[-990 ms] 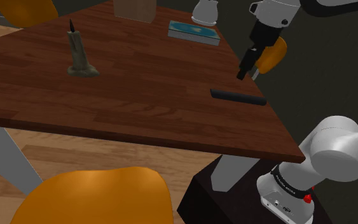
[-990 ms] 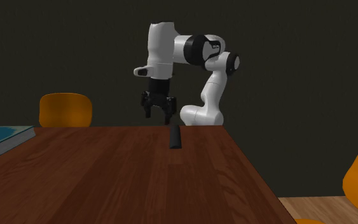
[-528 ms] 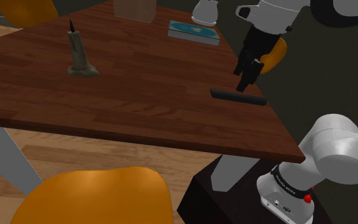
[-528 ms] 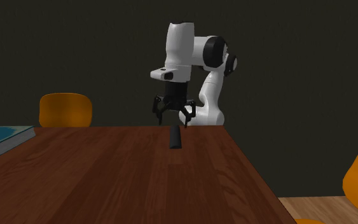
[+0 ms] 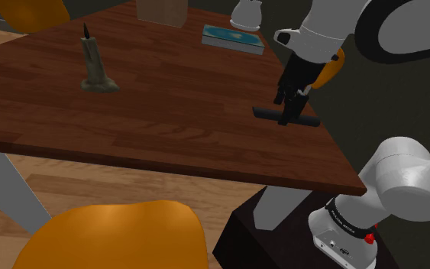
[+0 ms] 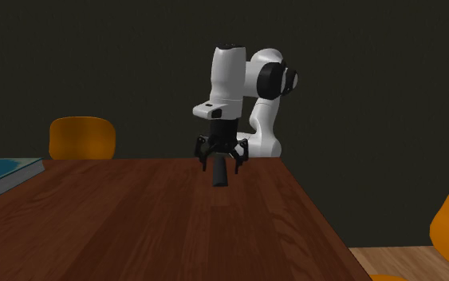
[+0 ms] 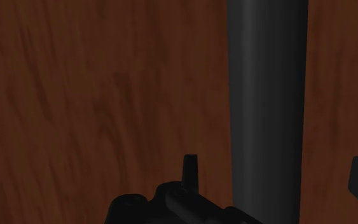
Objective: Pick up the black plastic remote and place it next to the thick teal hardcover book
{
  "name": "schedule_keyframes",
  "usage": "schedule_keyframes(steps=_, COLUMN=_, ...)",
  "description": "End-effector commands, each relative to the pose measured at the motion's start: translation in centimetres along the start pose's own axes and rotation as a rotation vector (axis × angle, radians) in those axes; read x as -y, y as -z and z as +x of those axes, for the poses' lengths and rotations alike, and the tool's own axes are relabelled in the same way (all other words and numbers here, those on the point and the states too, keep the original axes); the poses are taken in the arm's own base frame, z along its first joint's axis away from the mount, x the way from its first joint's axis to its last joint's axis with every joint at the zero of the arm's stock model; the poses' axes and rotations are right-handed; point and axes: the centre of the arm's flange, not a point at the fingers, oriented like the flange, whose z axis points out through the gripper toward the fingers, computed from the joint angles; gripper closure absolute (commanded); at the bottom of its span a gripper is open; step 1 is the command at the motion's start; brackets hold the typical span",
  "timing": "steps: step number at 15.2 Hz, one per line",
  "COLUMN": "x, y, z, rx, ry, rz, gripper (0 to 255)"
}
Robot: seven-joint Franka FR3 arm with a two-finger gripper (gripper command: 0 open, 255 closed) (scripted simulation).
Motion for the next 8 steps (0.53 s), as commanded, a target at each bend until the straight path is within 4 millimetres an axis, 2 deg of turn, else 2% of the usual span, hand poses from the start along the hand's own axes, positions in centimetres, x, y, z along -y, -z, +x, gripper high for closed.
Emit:
schedule_keyframes(steps=1, x=-0.01, y=-0.13, z=-0.39, rx=-0.006, ry=-0.005, rz=0.000, gripper=0)
schedule_keyframes(steps=6, x=-0.01, y=-0.13, z=-0.39, rx=-0.006, ry=-0.005, rz=0.000, gripper=0)
schedule_keyframes(steps=7, x=0.01, y=-0.15, z=-0.37, rx=-0.006, ry=-0.005, rz=0.000, gripper=255)
schedule_keyframes(steps=8, x=0.00, y=-0.12, z=-0.35, rx=-0.006, ry=-0.005, rz=0.000, gripper=255)
